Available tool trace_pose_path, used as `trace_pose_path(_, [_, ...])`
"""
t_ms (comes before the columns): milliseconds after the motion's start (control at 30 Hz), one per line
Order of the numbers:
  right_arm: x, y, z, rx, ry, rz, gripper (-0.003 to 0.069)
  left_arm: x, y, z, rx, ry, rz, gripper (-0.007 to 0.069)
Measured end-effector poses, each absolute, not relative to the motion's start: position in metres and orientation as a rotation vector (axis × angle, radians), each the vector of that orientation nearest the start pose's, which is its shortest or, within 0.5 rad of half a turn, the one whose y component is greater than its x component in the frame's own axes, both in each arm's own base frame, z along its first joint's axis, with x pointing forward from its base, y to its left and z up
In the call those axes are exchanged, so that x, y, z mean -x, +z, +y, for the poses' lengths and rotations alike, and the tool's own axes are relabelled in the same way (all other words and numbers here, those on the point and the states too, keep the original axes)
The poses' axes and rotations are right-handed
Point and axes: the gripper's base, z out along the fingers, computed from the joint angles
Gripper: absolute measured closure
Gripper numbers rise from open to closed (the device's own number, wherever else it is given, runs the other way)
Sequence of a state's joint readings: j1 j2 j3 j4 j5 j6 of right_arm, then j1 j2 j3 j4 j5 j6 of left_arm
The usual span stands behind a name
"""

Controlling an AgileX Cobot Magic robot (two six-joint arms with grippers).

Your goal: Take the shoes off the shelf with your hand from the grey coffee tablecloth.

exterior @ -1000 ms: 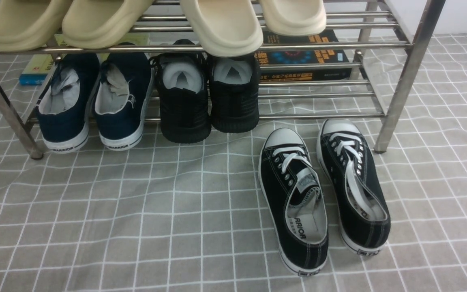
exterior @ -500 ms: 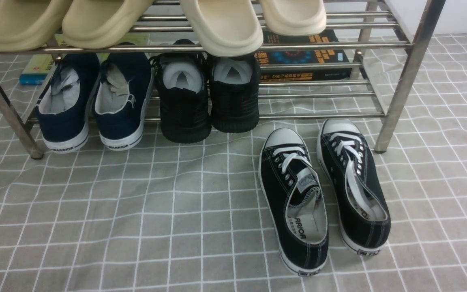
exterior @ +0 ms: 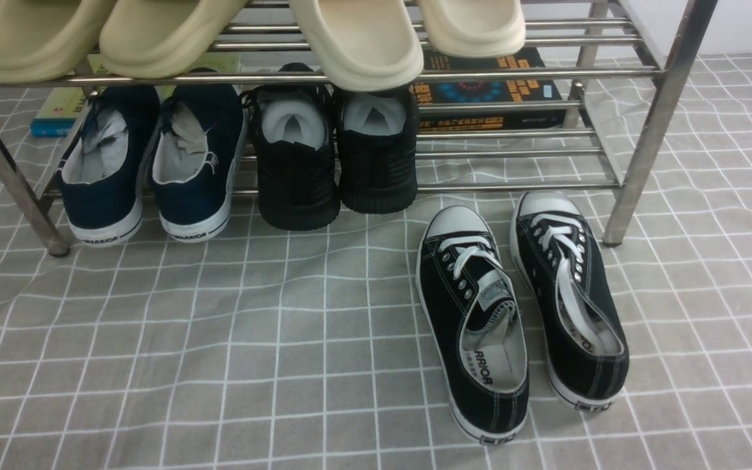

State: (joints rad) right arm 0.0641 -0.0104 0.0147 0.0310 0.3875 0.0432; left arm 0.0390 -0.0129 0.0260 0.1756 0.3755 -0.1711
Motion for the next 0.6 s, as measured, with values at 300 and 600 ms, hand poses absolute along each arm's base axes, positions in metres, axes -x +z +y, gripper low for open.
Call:
trace_pose_path(300, [-0.0519, 0.1740, 0.0044, 0.001, 0.104, 1.877, 0.0594, -0.0521, 0.1719, 0.0079, 0.088, 0.082, 1.865, 0.0385])
trace_pose_path(600, [-0.0519, 0.1740, 0.0044, 0.001, 0.104, 1.877, 0.0590, -0.0521, 0.1719, 0.0079, 0.088, 0.082, 1.865, 0.0385])
